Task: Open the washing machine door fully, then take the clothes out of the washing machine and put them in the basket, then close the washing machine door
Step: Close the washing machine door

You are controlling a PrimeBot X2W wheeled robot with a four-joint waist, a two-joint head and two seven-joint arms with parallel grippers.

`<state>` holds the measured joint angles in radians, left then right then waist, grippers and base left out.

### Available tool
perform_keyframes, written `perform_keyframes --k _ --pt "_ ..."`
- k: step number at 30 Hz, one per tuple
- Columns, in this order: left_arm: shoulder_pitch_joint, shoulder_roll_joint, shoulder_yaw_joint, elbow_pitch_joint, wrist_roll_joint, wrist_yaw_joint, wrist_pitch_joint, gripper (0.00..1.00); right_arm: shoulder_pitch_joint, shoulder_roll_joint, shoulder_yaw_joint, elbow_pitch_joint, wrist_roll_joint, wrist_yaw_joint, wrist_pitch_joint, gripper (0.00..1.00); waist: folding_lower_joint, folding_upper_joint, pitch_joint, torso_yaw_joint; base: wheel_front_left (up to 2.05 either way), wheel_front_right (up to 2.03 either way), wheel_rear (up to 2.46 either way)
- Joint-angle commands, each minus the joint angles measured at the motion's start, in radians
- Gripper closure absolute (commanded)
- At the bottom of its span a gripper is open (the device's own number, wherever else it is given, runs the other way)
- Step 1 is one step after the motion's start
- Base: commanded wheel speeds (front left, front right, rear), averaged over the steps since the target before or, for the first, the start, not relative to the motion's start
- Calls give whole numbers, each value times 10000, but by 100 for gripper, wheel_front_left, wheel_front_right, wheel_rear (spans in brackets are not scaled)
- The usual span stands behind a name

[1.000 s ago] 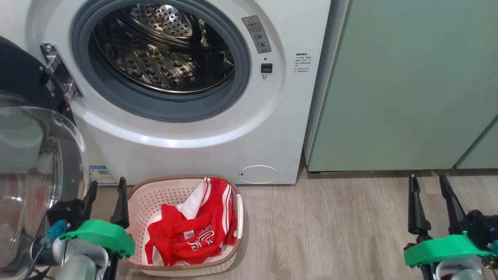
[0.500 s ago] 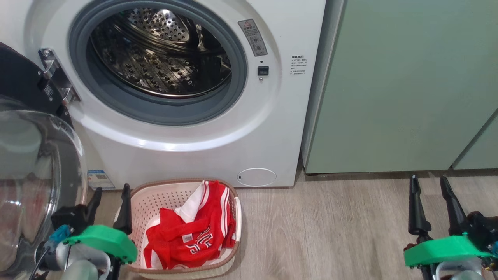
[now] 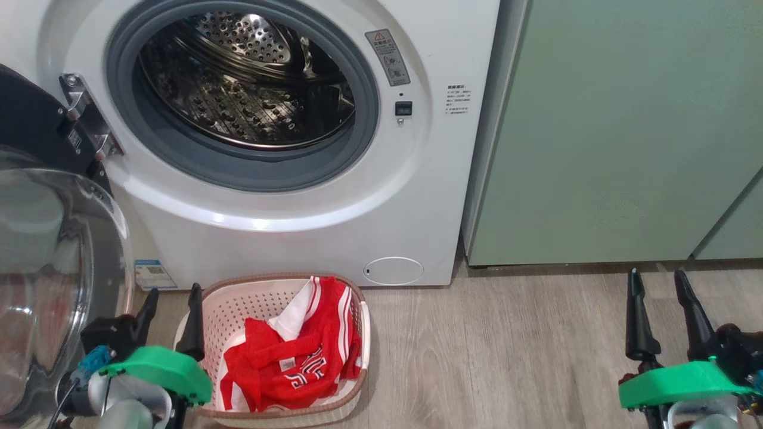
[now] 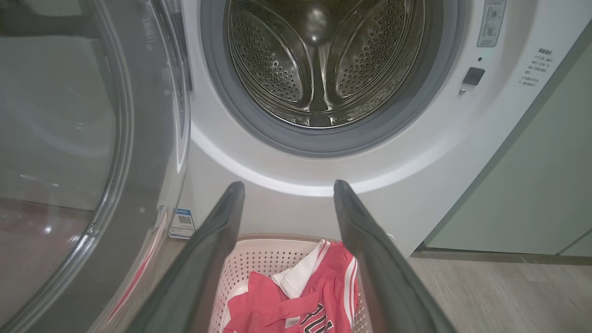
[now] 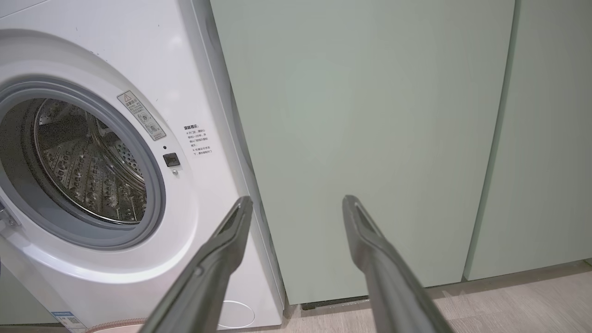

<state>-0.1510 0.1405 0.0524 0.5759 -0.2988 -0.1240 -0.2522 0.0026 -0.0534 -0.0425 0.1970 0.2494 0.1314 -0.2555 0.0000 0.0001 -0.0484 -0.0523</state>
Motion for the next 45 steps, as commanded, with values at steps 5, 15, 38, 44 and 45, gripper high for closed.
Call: perform_keyframes --k 5,15,38,44,45 --pt "-416 144 454 -266 152 -50 -95 0 -138 -24 212 -337 23 -7 -63 0 0 -1 12 -28 -25 25 0" --pt "-475 103 537 -312 227 -60 -95 0 -152 -15 159 -346 27 -7 -63 0 0 -1 63 -37 -144 144 0" --pt "-468 44 477 -482 435 -48 -95 0 -103 2 55 -356 27 -7 -63 0 0 -1 87 108 -139 138 1" --pt "-452 -108 499 -500 568 -52 -95 0 -57 12 65 -347 54 -7 -63 0 0 -1 85 420 0 0 0" --pt "-467 -112 511 -501 607 -48 -95 0 -52 14 47 -350 61 -7 -63 0 0 -1 85 506 0 0 0"
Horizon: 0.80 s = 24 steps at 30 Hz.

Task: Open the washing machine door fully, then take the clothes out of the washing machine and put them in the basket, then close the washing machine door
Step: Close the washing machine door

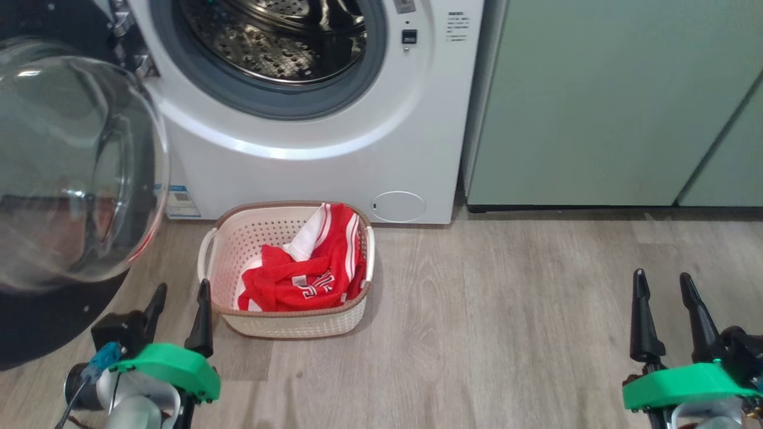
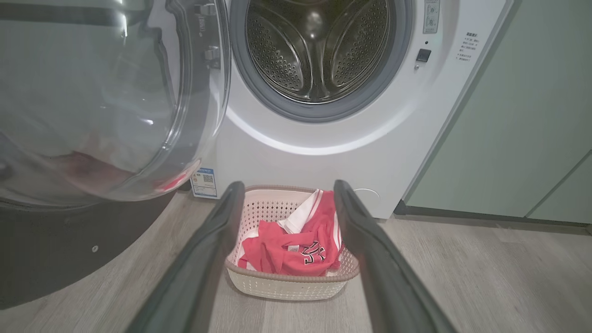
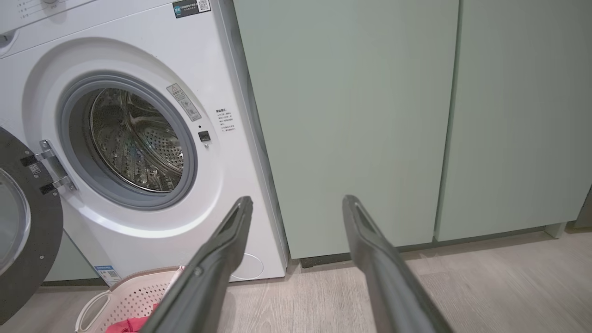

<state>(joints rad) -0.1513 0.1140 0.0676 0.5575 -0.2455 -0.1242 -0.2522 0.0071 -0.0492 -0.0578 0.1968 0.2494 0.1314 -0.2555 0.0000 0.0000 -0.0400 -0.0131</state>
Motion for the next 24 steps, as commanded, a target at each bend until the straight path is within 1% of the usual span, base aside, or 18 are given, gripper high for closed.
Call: perform_keyframes --k 1,8,17,18,24 --pt "-483 142 374 -315 112 -36 -95 0 -89 -26 180 -353 72 -7 -63 0 0 0 -2 216 0 0 0" --pt "-712 24 434 -315 256 -12 -95 0 -50 -18 183 -367 117 -7 -63 0 0 0 21 1236 0 0 0" --pt "-834 11 457 -396 287 -41 -95 0 -168 -13 211 -362 253 -7 -63 0 0 0 102 2957 0 0 0" --pt "-834 11 457 -396 287 -41 -95 0 -168 -13 211 -362 253 -7 -63 0 0 0 102 2957 0 0 0" --pt "-904 -13 598 -431 323 -47 -95 0 -215 -12 167 -360 352 -7 -63 0 0 0 120 4234 0 0 0"
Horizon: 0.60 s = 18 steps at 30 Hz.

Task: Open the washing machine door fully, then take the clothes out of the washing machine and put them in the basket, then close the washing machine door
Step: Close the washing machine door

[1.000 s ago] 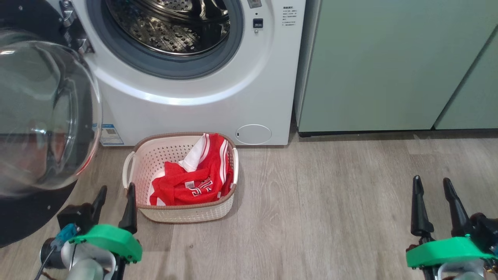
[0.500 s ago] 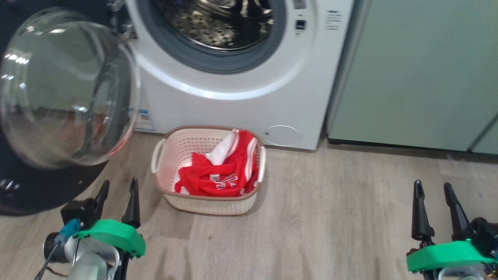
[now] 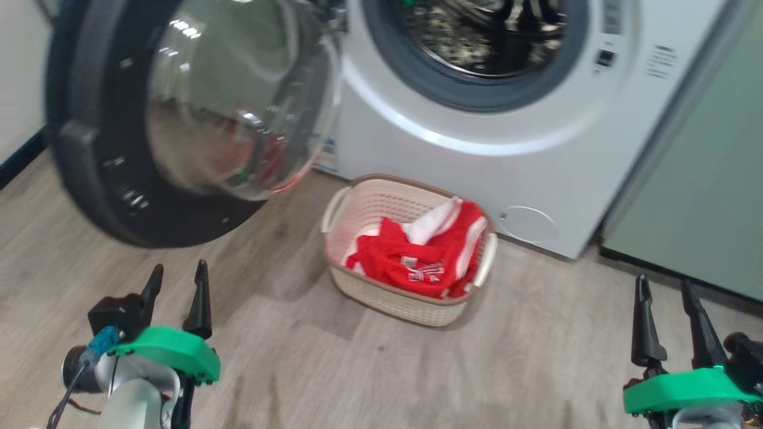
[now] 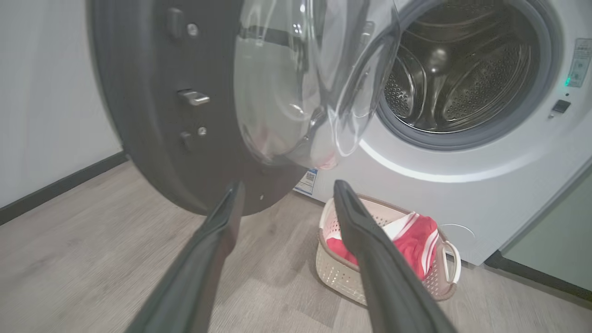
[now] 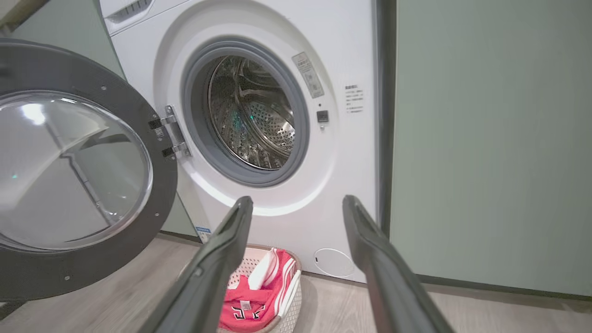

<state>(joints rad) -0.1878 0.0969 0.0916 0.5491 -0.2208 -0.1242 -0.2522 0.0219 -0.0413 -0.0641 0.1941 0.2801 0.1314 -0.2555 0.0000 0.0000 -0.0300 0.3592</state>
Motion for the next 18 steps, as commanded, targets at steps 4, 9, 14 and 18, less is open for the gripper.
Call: perform_keyframes --k 4,9,14,18 --pt "-559 194 474 -384 105 -50 -95 0 -459 -90 305 -330 71 -7 -63 0 0 0 60 1192 0 0 0" --pt "-417 208 1012 -731 16 13 -95 0 -998 -90 757 -165 -37 -7 -63 0 0 0 365 1418 0 0 0" --pt "-190 110 1469 -1095 -8 53 -95 0 -1433 -90 1121 44 -63 -7 -63 0 0 0 556 1535 0 0 0" --pt "-54 2 1764 -1350 -24 49 -95 0 -1678 -104 1309 198 -49 -7 -63 0 0 0 684 1608 0 0 0"
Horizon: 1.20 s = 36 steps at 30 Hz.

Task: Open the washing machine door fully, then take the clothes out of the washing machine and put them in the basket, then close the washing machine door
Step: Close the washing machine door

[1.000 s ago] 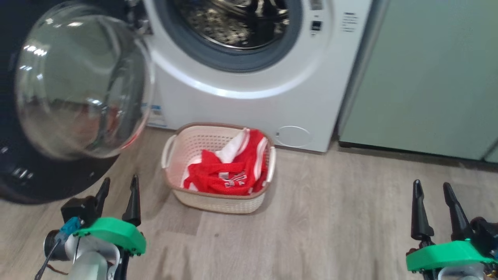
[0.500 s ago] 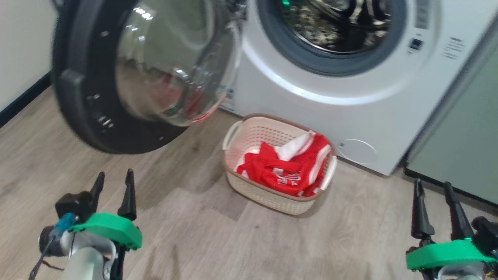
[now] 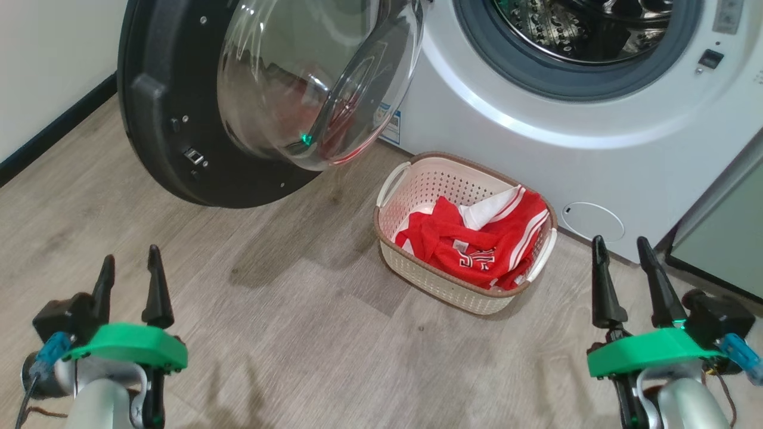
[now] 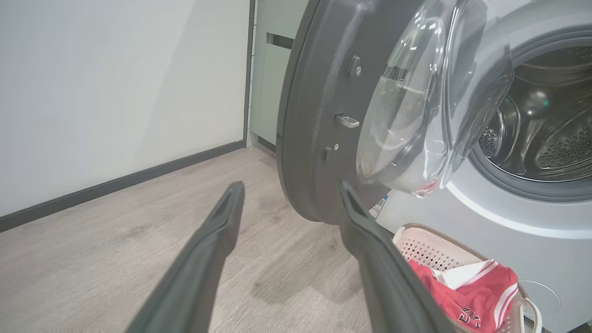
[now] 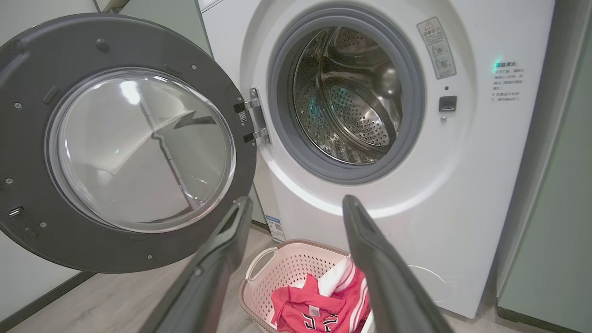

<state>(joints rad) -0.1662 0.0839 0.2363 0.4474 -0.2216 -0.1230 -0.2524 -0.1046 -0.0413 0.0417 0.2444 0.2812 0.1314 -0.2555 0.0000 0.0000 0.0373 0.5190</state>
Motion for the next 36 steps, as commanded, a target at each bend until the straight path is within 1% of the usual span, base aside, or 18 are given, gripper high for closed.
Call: perform_keyframes --k 1,5,6,8,9,12,15,18,20,21,23,26,28,29,33,36 --pt "-236 110 379 -385 -13 35 -93 0 -463 -109 288 -278 -56 -7 -63 0 0 0 36 23 0 0 0" --pt "-118 54 657 -562 9 25 -93 0 -571 -122 381 -212 -37 -7 -63 0 0 0 93 50 0 0 0" --pt "-108 44 785 -615 -42 21 -93 25 -574 -125 394 -207 -26 -7 -63 0 0 0 93 51 0 0 0" --pt "-124 27 1090 -548 -353 0 -93 87 -552 -125 408 -210 -7 -7 -63 0 0 0 77 43 0 0 0" --pt "-182 57 1263 -479 -587 -16 -93 100 -527 -124 401 -216 2 -7 -63 0 0 0 67 37 0 0 0" --pt "-552 385 1800 12 -1641 -58 -93 100 -400 -123 311 -256 16 -7 -63 0 0 0 20 9 0 0 0" --pt "-1185 1179 1871 645 -2857 -70 123 100 -219 -119 121 -321 10 -7 -63 0 0 0 -28 -29 0 0 0" --pt "-2075 1946 1951 1241 -4269 -73 645 100 -26 -114 -43 -390 -26 -7 -63 0 0 0 -57 -50 0 0 0" --pt "-2755 2322 2177 1721 -5258 -74 1130 100 101 -110 -139 -447 -55 -7 -63 0 0 0 -84 -69 0 0 0" --pt "-2755 2322 2177 1721 -5258 -74 1130 100 101 -110 -139 -447 -55 -7 -63 0 0 0 -84 -69 0 0 0" --pt "-3463 2712 2435 2312 -6214 -74 1713 100 208 -106 -239 -492 -74 -7 -63 0 0 0 -117 -103 0 0 0" --pt "-4579 3153 3186 3494 -7774 -75 2583 100 387 -100 -449 -577 -106 -7 -63 0 0 0 -209 -182 0 0 0" --pt "-5183 3519 3756 4356 -8631 -75 3186 100 438 -97 -457 -622 -131 -7 -63 0 0 0 -184 -399 0 0 0" --pt "-5746 3878 4126 5151 -9244 -20 3875 100 458 -95 -452 -645 -158 -7 -63 0 0 0 -145 -607 0 0 0" --pt "-6605 4553 4448 6376 -9829 352 4935 100 476 -93 -422 -648 -203 -7 -63 0 0 0 -43 -978 0 0 0" --pt "-7176 4786 4419 6928 -10069 422 5873 100 478 -108 -372 -652 -237 -7 -63 0 0 0 48 -1173 0 0 0"
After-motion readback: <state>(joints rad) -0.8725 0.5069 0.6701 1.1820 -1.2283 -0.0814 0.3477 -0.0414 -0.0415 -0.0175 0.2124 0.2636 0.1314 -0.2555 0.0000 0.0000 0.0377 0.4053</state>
